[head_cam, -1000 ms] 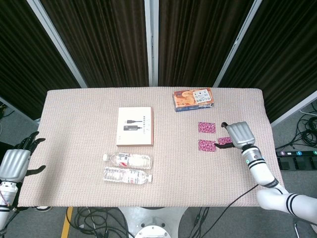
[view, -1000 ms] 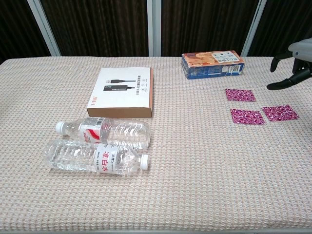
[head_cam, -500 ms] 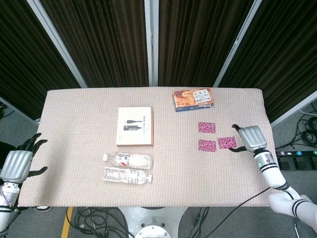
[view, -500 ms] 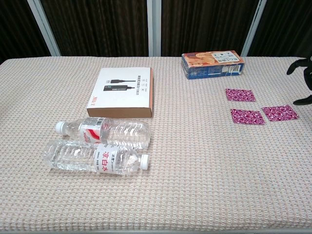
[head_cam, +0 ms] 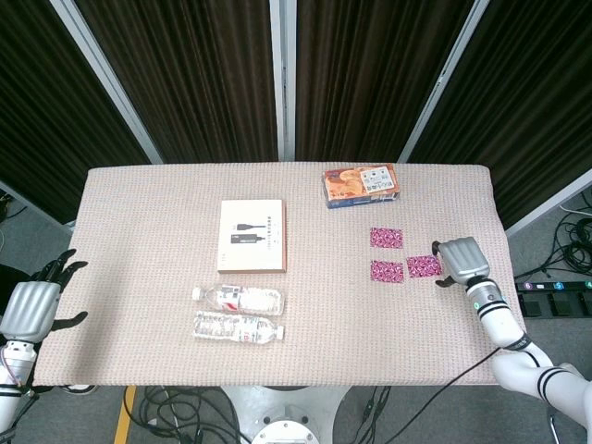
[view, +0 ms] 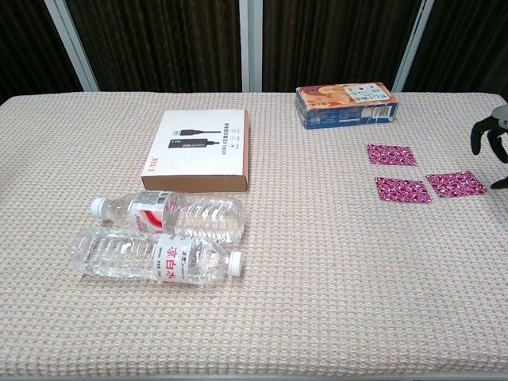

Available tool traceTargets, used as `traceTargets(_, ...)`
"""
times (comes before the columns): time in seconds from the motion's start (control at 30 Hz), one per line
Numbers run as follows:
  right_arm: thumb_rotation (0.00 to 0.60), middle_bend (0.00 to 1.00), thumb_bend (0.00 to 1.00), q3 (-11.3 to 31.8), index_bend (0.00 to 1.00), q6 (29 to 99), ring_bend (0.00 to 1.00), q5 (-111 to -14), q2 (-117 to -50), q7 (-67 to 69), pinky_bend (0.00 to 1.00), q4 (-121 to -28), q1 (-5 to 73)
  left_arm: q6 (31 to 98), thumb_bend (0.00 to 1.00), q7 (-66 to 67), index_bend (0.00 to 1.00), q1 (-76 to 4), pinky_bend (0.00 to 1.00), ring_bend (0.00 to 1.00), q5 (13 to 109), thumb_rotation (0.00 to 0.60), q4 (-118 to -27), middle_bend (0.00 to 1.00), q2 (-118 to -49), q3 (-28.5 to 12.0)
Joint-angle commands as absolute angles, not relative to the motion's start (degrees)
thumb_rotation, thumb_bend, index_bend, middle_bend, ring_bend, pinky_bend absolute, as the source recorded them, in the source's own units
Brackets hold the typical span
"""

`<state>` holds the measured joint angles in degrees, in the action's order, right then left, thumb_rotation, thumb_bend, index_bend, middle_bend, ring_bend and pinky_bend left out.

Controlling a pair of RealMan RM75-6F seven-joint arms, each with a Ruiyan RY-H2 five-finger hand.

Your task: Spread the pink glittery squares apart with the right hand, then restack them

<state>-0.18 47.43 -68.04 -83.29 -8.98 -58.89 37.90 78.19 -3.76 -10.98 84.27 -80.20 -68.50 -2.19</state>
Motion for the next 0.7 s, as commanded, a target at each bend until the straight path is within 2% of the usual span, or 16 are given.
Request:
traceTargets(0.03,0.501,0.60,0.00,0.63,0.42,47.13,0.70,-68.52,-83.98,-10.24,0.62,-60.06,38.64,78.25,0.00,-3.88,0.26,-10.95,0.39,0.21,84.23,0.600,-80.14,0.19,-68.45,-2.23)
traceTargets(0.27,0.497,0.63,0.00,2.68,0.44,45.91,0.73,-66.22,-85.56,-16.16,0.66,-63.43,40.05,78.38,0.00,-4.80,0.26,-10.77,0.39,0.21,84.17,0.600,-79.59,0.19,-68.41,-2.25)
traceTargets(0.4,0.447,0.65,0.00,3.38,0.44,44.17,0.75,-62.78,-86.95,-19.91,0.66,-64.43,40.58,78.40,0.00,-5.43,0.26,-10.73,0.39,0.21,84.20,0.600,-79.09,0.19,-68.56,-2.26)
traceTargets(0.7,0.425,0.68,0.00,4.35,0.45,44.51,0.78,-57.52,-89.36,-27.19,0.67,-64.95,41.25,78.42,0.00,-6.69,0.26,-10.56,0.39,0.21,84.20,0.600,-77.98,0.19,-68.69,-2.23)
